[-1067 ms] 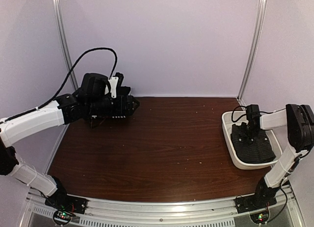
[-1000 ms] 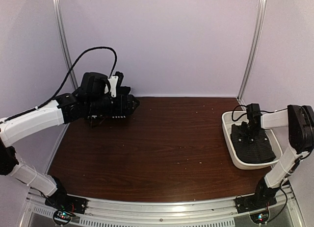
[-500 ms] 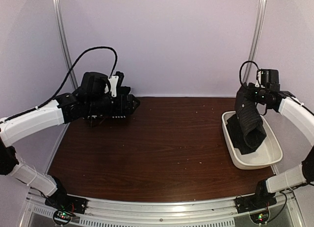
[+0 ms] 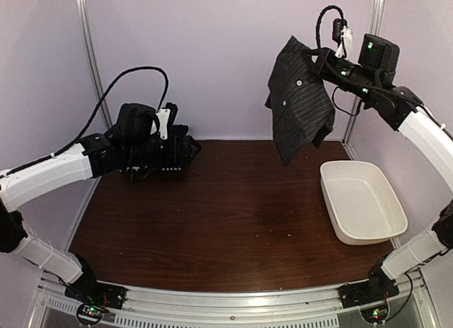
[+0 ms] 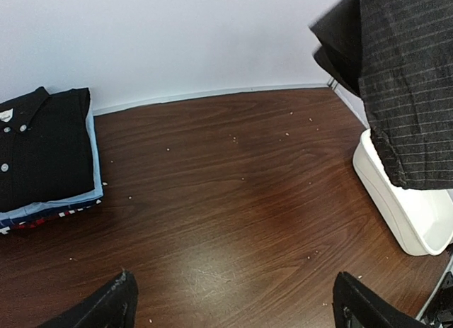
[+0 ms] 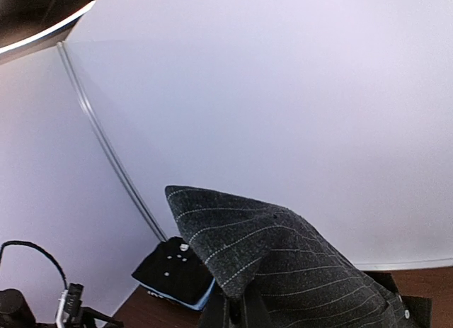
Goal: Fold and stack the long sleeve shirts
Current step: Place the crumpled shirt at the center of the board.
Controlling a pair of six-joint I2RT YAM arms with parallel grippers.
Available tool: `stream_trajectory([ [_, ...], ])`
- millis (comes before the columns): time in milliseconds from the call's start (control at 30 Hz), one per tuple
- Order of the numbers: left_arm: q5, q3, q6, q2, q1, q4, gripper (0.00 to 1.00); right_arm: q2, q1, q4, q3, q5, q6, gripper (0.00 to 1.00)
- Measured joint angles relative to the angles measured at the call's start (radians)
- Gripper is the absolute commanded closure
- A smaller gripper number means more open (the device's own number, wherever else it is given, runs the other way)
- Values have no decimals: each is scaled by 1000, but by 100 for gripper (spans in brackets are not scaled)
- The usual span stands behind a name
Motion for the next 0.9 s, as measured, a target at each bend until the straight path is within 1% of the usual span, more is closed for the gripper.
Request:
stream_trajectory([
  [100,-18,0,-8,-4,0,-12,2,57,71,89,55,-23,29,100],
  [200,-31,0,-18,-10,0,-14,2,117,108,171,69,-34,70,100],
  [233,-35,0,-21,-12,1,-14,2,138,112,195,67,-31,88,96],
  [267,-38,0,-26,-14,1,-14,2,159,112,222,51,-22,113,89],
  [333,-40,0,-30,-16,1,-15,2,172,102,267,-21,-5,163,61],
  [367,-40,0,-33,-17,1,-16,2,171,92,289,-88,-1,195,49],
  [433,-39,0,-35,-17,1,-22,2,169,62,332,-246,-1,259,29],
  [500,-37,1,-37,-16,1,-39,2,169,37,349,-412,-2,300,19],
  [600,-33,1,-38,-9,1,-56,2,166,13,307,-638,6,317,15],
  [667,-30,1,-41,2,1,-71,2,150,14,258,-725,6,307,13],
  [767,-29,0,-56,18,3,-80,2,105,33,214,-752,5,261,12],
  [900,-24,-24,-105,26,25,-91,2,78,97,191,-705,10,182,11],
])
